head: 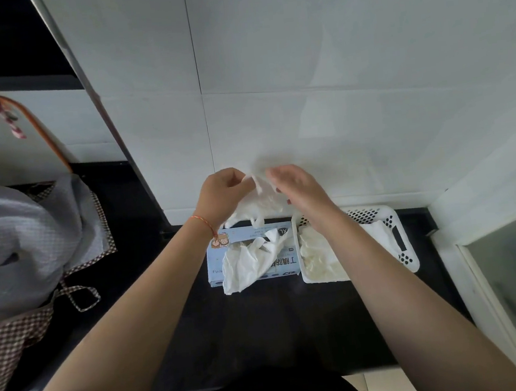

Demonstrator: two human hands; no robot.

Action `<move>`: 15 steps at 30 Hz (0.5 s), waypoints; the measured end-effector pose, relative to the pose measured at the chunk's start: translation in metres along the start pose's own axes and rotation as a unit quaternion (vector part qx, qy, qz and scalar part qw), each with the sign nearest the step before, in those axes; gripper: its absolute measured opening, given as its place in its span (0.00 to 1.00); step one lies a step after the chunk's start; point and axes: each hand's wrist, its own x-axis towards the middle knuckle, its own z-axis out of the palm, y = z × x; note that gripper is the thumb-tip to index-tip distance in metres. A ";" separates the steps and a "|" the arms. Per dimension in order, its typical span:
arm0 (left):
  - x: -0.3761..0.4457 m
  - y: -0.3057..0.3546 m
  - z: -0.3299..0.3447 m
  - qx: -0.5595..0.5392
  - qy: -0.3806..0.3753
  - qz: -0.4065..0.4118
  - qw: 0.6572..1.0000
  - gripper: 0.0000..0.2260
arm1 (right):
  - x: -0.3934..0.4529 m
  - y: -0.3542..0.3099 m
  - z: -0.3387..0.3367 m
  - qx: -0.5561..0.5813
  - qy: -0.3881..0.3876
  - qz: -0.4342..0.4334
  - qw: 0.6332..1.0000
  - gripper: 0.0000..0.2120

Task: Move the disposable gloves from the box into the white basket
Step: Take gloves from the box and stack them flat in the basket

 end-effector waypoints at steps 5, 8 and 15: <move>-0.001 0.002 0.008 0.030 -0.003 -0.009 1.000 0.07 | -0.008 -0.008 0.001 -0.111 -0.049 -0.054 0.991 0.13; -0.005 0.002 0.005 -0.018 -0.025 -0.018 0.999 0.05 | -0.008 -0.008 -0.004 -0.101 0.022 -0.053 0.993 0.07; -0.012 0.000 -0.004 -0.027 -0.109 -0.019 0.994 0.06 | -0.012 -0.014 -0.018 -0.052 0.060 -0.050 0.996 0.06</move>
